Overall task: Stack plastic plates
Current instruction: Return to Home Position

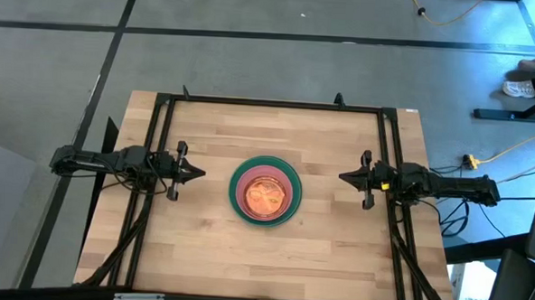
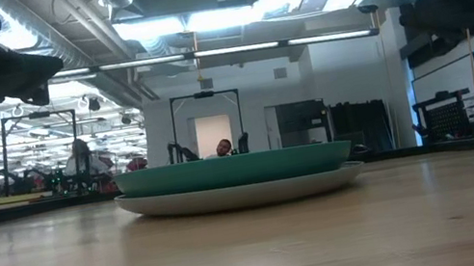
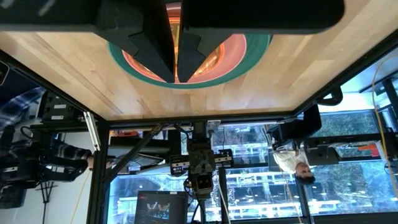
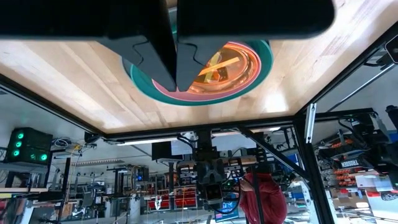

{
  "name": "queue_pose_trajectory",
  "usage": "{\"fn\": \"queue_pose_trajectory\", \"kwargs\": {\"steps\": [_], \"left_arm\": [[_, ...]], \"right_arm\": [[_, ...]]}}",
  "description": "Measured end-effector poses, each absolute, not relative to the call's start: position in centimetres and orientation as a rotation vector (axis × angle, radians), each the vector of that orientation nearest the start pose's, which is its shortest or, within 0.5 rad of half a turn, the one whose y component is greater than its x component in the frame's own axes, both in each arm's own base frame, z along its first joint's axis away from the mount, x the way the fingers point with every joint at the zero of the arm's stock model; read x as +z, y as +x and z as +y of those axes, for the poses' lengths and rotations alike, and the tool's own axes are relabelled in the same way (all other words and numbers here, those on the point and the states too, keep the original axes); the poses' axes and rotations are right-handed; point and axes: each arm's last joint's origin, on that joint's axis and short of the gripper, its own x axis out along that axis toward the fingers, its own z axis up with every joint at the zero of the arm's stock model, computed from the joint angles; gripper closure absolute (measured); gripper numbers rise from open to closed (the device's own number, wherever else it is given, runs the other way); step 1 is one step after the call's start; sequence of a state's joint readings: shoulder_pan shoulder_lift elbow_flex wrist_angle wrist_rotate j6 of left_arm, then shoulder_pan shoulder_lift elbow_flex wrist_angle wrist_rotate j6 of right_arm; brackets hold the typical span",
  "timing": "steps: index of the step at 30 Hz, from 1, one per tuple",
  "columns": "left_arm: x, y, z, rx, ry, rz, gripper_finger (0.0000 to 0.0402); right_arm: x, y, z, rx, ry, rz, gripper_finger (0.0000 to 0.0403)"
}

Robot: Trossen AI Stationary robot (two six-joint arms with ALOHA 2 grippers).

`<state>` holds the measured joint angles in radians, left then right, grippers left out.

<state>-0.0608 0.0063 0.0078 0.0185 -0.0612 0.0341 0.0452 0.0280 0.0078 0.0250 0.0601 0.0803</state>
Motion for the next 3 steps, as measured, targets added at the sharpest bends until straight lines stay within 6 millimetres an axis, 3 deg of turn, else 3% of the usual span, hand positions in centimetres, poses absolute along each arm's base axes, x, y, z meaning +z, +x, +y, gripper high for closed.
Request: {"fn": "queue_pose_trajectory", "kwargs": {"steps": [3], "left_arm": [[16.74, 9.75, -0.42, 0.001, 0.033, -0.020, 0.0390]], "right_arm": [[16.63, 9.89, 0.27, -0.015, 0.081, -0.005, 0.0402]]}}
